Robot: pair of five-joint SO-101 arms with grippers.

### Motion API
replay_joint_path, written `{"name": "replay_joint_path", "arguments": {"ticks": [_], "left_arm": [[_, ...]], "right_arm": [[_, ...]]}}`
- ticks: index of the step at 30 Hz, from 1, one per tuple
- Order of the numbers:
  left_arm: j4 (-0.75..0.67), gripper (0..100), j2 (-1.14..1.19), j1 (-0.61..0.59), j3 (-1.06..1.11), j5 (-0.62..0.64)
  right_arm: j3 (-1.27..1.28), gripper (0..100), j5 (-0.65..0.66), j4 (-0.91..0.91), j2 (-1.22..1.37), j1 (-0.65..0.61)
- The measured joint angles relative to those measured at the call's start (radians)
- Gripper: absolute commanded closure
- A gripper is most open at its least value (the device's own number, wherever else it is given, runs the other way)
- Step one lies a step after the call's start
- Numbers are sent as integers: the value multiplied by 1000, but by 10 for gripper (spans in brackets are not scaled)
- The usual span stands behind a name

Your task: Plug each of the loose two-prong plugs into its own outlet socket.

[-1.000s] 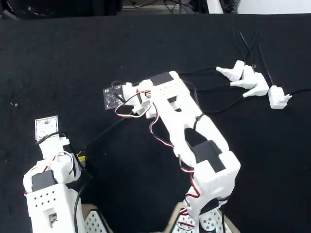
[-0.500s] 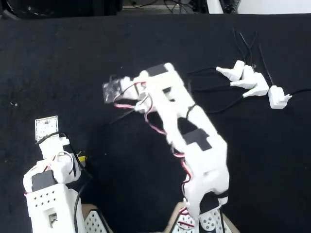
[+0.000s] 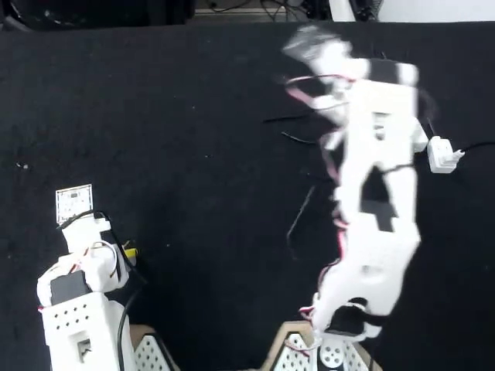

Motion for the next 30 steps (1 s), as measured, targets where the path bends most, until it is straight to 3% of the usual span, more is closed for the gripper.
{"name": "replay_joint_path", "arguments": {"ticks": [8, 12, 21, 26, 30], "left_arm": [[0, 732, 0, 0, 0, 0], [0, 732, 0, 0, 0, 0], [0, 732, 0, 0, 0, 0], [0, 732, 0, 0, 0, 0], [0, 732, 0, 0, 0, 0]], "right_arm": [[-57, 988, -281, -57, 3, 359], [-181, 988, -368, -60, 54, 476], [-491, 969, -420, -86, 356, 509], [-657, 773, -422, -74, 486, 497], [-796, 737, -422, -69, 528, 463]]}}
